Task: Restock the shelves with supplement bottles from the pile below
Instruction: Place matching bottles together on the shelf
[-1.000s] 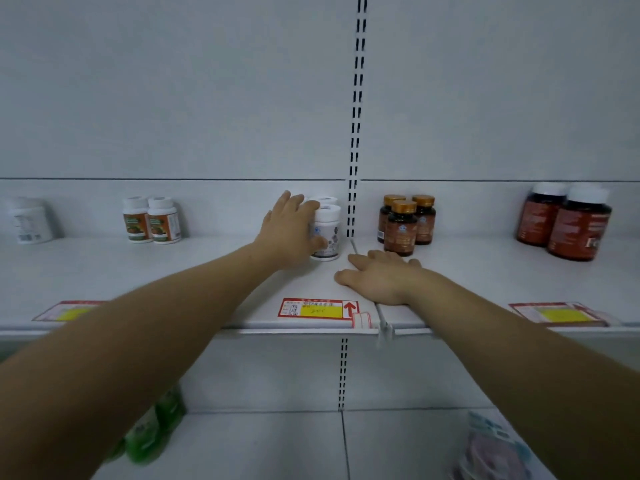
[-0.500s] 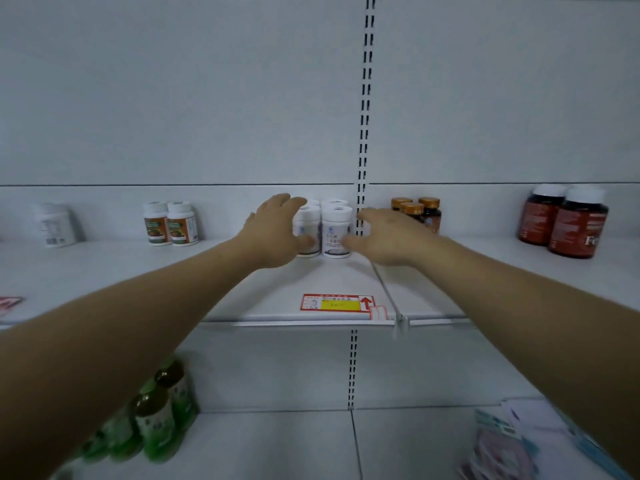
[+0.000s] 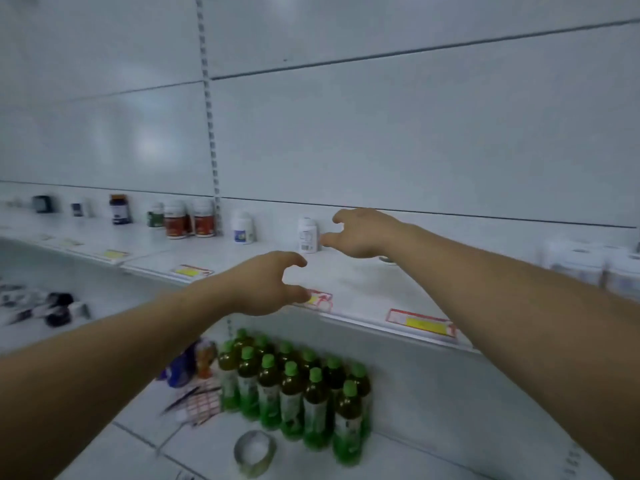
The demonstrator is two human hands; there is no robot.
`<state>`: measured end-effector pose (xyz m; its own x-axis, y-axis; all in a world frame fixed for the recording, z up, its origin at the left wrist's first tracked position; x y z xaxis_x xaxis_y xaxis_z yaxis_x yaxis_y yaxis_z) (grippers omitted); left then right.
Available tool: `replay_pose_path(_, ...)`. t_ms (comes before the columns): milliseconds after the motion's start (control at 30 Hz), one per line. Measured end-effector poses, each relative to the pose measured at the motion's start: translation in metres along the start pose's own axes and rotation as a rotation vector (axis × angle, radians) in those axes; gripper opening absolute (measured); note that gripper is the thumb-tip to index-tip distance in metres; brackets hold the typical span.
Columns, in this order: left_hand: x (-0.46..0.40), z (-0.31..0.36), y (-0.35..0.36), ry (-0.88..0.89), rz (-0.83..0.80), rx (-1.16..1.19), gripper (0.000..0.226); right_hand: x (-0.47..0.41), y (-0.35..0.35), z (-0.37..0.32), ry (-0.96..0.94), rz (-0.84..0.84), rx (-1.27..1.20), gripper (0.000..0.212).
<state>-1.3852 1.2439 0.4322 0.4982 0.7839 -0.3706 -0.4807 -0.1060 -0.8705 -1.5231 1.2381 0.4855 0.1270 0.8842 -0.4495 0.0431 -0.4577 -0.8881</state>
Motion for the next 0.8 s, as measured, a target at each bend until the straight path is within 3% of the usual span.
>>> replay_pose_path(433,0.116,-0.384,-0.104,-0.584,0.041,-0.114,0.060,-0.078,0.148,-0.466,-0.598,-0.141,-0.263,0.064)
replay_pose_path(633,0.143,-0.534,-0.108,-0.813,0.098,-0.106,0.060,-0.114,0.256,-0.596,-0.733,-0.201,-0.267,0.061)
replay_pose_path(800,0.131,-0.635,-0.125,-0.895,0.122,-0.138,0.058,-0.180,0.340,-0.667,-0.711,-0.259,-0.289,0.063)
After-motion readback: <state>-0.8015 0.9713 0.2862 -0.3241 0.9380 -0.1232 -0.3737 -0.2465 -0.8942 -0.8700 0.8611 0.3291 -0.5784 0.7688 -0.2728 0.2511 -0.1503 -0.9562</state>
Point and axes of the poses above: each hand's wrist, its own x-axis away from the middle knuckle, its own y-axis out of the palm, z = x × y, the point moved 10 cm from there along -x, towards the middle knuckle, and after that the axes turned 13 degrees about z, right-handed, at the moved point
